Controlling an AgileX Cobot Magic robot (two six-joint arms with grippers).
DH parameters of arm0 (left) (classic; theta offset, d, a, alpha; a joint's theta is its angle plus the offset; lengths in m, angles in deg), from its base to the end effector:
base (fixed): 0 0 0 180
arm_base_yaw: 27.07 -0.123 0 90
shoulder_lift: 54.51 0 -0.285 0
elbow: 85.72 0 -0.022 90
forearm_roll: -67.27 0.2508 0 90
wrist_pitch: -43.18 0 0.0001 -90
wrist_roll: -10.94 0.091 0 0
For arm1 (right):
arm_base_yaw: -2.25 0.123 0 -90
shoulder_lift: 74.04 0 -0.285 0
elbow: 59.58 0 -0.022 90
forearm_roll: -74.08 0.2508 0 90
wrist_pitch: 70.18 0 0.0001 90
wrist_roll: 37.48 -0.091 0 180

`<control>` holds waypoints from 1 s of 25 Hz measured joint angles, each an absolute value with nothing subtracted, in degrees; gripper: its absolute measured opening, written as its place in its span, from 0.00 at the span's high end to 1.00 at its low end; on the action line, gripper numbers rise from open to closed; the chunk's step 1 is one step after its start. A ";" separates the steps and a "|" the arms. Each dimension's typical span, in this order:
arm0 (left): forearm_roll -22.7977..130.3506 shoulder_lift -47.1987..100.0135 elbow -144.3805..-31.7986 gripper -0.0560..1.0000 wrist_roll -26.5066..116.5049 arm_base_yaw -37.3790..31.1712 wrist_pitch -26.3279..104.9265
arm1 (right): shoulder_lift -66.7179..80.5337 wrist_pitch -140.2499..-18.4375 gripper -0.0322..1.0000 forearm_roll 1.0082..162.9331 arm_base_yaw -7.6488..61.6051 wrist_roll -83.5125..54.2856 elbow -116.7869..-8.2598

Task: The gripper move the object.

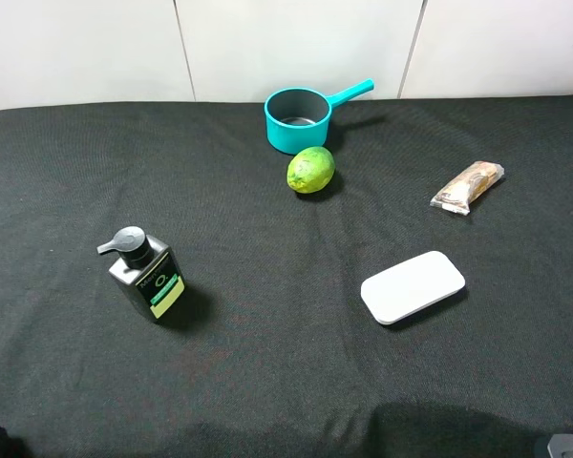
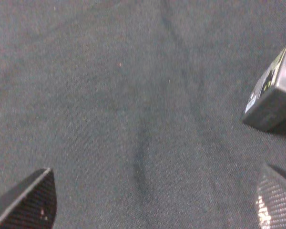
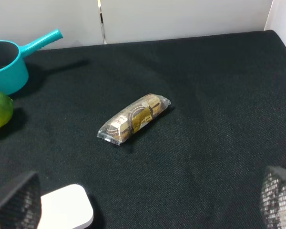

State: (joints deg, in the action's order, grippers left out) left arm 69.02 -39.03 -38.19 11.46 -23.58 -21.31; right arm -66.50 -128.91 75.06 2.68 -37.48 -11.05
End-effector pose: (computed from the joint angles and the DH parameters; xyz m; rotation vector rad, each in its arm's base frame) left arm 0.0111 0.0018 0.2771 0.0774 2.2235 0.0094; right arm -0.0042 0.0013 0.2804 -0.0080 2.0036 0.0251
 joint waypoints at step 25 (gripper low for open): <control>68.95 -46.87 -36.26 0.17 11.46 -26.56 -18.19 | -66.50 -128.91 0.30 75.06 2.68 -37.48 -11.05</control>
